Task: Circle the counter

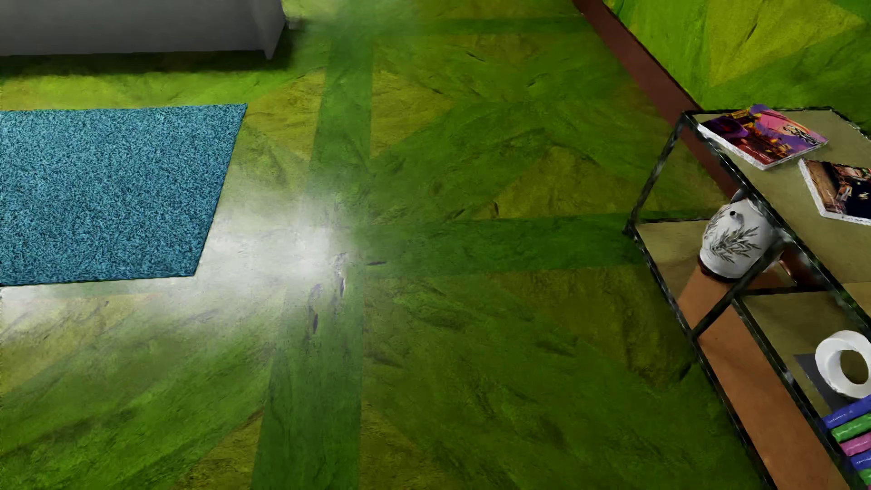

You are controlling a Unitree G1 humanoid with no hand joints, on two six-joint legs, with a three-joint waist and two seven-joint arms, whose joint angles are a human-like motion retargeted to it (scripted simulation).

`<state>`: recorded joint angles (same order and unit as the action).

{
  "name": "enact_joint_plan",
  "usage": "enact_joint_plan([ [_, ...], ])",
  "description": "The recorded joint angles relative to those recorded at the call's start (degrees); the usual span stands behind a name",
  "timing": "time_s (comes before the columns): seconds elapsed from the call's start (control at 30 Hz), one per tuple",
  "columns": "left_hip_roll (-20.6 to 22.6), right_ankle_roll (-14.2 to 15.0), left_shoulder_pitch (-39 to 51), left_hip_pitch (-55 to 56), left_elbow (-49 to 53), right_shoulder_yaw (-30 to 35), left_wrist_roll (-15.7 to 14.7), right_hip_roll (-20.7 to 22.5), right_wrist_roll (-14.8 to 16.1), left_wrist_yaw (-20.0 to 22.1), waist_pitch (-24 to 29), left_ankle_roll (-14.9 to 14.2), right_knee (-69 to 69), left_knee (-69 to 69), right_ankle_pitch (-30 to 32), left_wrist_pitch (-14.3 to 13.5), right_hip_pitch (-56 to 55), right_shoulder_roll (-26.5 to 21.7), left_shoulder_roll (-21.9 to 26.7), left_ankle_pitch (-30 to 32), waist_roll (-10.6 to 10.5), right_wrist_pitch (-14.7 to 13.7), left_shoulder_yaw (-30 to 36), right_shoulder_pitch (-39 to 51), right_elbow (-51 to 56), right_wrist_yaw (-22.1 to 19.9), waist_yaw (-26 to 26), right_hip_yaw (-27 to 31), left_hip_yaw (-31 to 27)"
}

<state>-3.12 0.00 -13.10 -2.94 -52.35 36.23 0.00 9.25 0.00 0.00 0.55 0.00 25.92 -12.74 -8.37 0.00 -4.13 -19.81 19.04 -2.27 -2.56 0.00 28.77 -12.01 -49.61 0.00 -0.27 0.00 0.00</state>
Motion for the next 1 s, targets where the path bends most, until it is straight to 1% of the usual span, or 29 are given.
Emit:
enact_joint_plan([
  [0.03,0.2,0.0,-0.3,0.2,0.0,0.2,0.0,0.0,0.0,0.0,0.1,0.0,0.4,-5.6,0.6,0.0,0.1,-0.1,0.2,-2.1,0.2,0.0,0.3,-0.2,0.6,0.0,-0.1,0.0,0.0],
  [0.07,0.6,0.0,-0.6,0.5,0.0,0.6,0.0,0.2,0.0,0.0,0.2,0.0,0.8,-14.6,0.9,0.0,0.1,-0.3,0.3,-9.3,0.4,0.0,0.5,-0.5,1.3,0.0,0.6,0.0,0.0],
  [0.1,0.8,0.0,-1.0,2.4,0.1,0.7,0.0,0.6,0.0,0.0,0.0,0.0,1.5,-16.5,0.9,0.0,-0.2,-0.4,0.5,-13.9,0.5,0.0,-0.1,-0.6,1.9,0.0,1.8,0.0,0.0],
  [0.17,-0.2,0.0,-1.6,9.1,1.2,-0.2,0.0,1.8,0.0,0.0,2.6,0.0,2.2,-28.4,-0.1,0.0,2.5,-1.5,0.5,-15.4,-0.5,0.0,-1.7,-0.5,4.7,0.0,2.7,0.0,0.0],
  [0.2,-0.7,0.0,-2.0,12.6,1.7,-0.6,0.0,2.0,0.0,0.0,3.8,0.0,2.6,-35.4,-1.3,0.0,3.9,-1.9,0.3,-15.9,-0.8,0.0,-2.5,0.0,5.9,0.0,4.1,0.0,0.0],
  [0.23,-0.9,0.0,-2.4,16.4,2.4,-1.4,0.0,1.9,0.0,0.0,4.6,0.0,2.4,-40.9,-3.3,0.0,5.4,-2.1,0.2,-16.1,-0.9,0.0,-3.1,0.4,7.5,0.0,5.7,0.0,0.0],
  [0.27,-0.8,0.0,-2.8,20.1,2.5,-1.4,0.0,1.4,0.0,0.0,5.1,0.0,1.6,-43.5,-5.7,0.0,7.0,-2.2,0.2,-15.7,-0.6,0.0,-2.7,1.2,8.9,0.0,7.4,0.0,0.0],
  [0.3,-0.5,0.0,-3.5,23.3,2.3,-1.9,0.0,0.2,0.0,0.0,5.1,0.0,0.6,-42.8,-7.9,0.0,8.5,-1.4,0.6,-15.2,0.4,0.0,-2.5,2.3,8.8,0.0,9.7,0.0,0.0],
  [0.33,-0.9,0.0,-4.5,26.1,2.1,-3.3,0.0,-0.7,0.0,0.0,4.9,0.0,-0.4,-40.6,-10.0,0.0,10.1,-1.1,0.9,-14.1,1.1,0.0,-3.0,2.6,10.0,0.0,12.1,0.0,0.0],
  [0.37,-1.5,0.0,-5.0,29.1,1.3,-2.9,0.0,-0.9,0.0,0.0,5.1,0.0,-1.8,-38.0,-12.8,0.0,12.7,-1.9,1.1,-11.7,1.1,0.0,-2.3,3.2,11.9,0.0,12.7,0.0,0.0],
  [0.43,-2.5,0.0,-5.4,33.5,-0.9,-1.5,0.0,-1.5,0.0,0.0,6.1,0.0,-2.9,-31.7,-18.3,0.0,17.3,-2.3,1.1,-6.6,1.3,0.0,-1.5,5.2,12.6,0.0,13.8,0.0,0.0],
  [0.47,-3.0,0.0,-5.4,35.4,-2.1,-1.3,0.0,-1.6,0.0,0.0,6.2,0.0,-3.1,-28.6,-19.8,0.0,19.1,-2.4,0.9,-5.2,1.1,0.0,-1.0,6.1,12.5,0.0,14.4,0.0,0.0],
  [0.53,-3.6,0.0,-5.6,37.7,-3.6,-0.3,0.0,-2.3,0.0,0.0,6.1,0.0,-3.3,-25.0,-20.6,0.0,23.0,-2.4,0.9,-5.6,1.0,0.0,0.2,7.5,12.0,0.0,15.9,0.0,0.0],
  [0.57,-3.7,0.0,-5.7,38.8,-4.3,-0.1,0.0,-3.0,0.0,0.0,5.9,0.0,-3.2,-26.2,-19.8,0.0,24.6,-2.3,1.0,-6.4,1.2,0.0,0.7,7.6,11.4,0.0,16.8,0.0,0.0],
  [0.6,-3.7,0.0,-6.3,39.4,-5.0,-1.0,0.0,-3.9,0.0,0.0,5.5,0.0,-2.5,-29.2,-17.5,0.0,25.8,-2.0,0.9,-7.1,1.4,0.0,-0.4,7.1,9.5,0.0,17.8,0.0,0.0],
  [0.63,-3.5,0.0,-6.2,39.8,-5.7,0.1,0.0,-4.6,0.0,0.0,5.1,0.0,-0.3,-32.7,-12.9,0.0,25.7,-1.6,1.0,-7.5,2.1,0.0,-0.7,6.1,8.2,0.0,18.9,0.0,0.0],
  [0.67,-2.7,0.0,-5.9,39.4,-6.5,1.6,0.0,-5.5,0.0,0.0,4.8,0.0,4.0,-36.0,-5.9,0.0,24.7,-1.2,1.0,-8.8,3.0,0.0,-0.2,5.0,6.0,0.0,19.2,0.0,0.0],
  [0.7,-1.3,0.0,-5.6,37.4,-7.4,2.6,0.0,-6.6,0.0,0.0,4.8,0.0,11.0,-38.4,3.3,0.0,22.7,-0.9,1.0,-10.8,3.4,0.0,0.5,4.1,3.3,0.0,18.5,0.0,0.0],
  [0.73,-0.2,0.0,-5.1,34.6,-7.3,3.2,0.0,-6.8,0.0,0.0,4.8,0.0,21.0,-39.0,11.7,0.0,18.3,-0.7,0.7,-13.0,2.8,0.0,0.5,3.0,1.0,0.0,17.0,0.0,0.0],
  [0.77,0.9,0.0,-4.7,31.0,-6.1,3.8,0.0,-6.9,0.0,0.0,5.2,0.0,32.9,-38.5,16.1,0.0,12.4,-0.9,0.5,-14.9,2.3,0.0,0.2,2.2,-0.4,0.0,15.4,0.0,0.0],
  [0.8,1.9,0.0,-4.2,26.8,-4.2,3.7,0.0,-7.0,0.0,0.0,6.0,0.0,43.5,-37.4,16.1,0.0,6.3,-1.3,0.5,-16.6,1.8,0.0,0.1,0.9,-0.5,0.0,13.2,0.0,0.0],
  [0.83,2.6,0.0,-3.5,22.0,-2.3,2.5,0.0,-6.6,0.0,0.0,6.3,0.0,49.5,-35.2,14.6,0.0,0.3,-1.1,0.3,-17.7,0.9,0.0,0.0,-0.5,-0.7,0.0,10.0,0.0,0.0],
  [0.87,2.6,0.0,-2.7,17.1,-0.3,2.1,0.0,-5.7,0.0,0.0,6.6,0.0,50.1,-32.0,14.0,0.0,-5.8,-1.1,0.4,-18.1,-0.1,0.0,-0.3,-1.6,-0.8,0.0,6.9,0.0,0.0],
  [0.9,2.6,0.0,-1.9,11.8,1.9,3.0,0.0,-5.0,0.0,0.0,7.1,0.0,45.4,-28.0,14.9,0.0,-11.1,-1.4,0.5,-17.6,-1.0,0.0,-1.3,-1.9,-1.3,0.0,3.9,0.0,0.0],
  [0.97,2.0,0.0,-1.5,1.3,6.3,2.5,0.0,-4.3,0.0,0.0,7.2,0.0,26.4,-20.8,21.3,0.0,-18.6,-1.9,1.2,-17.8,-2.3,0.0,-2.9,-3.8,-1.0,0.0,-1.7,0.0,0.0],
  [1.0,1.7,0.0,-0.7,-3.2,8.3,2.3,0.0,-4.7,0.0,0.0,6.9,0.0,15.8,-18.0,21.2,0.0,-21.1,-2.1,1.8,-18.8,-2.7,0.0,-2.6,-4.5,-0.7,0.0,-4.4,0.0,0.0],
])
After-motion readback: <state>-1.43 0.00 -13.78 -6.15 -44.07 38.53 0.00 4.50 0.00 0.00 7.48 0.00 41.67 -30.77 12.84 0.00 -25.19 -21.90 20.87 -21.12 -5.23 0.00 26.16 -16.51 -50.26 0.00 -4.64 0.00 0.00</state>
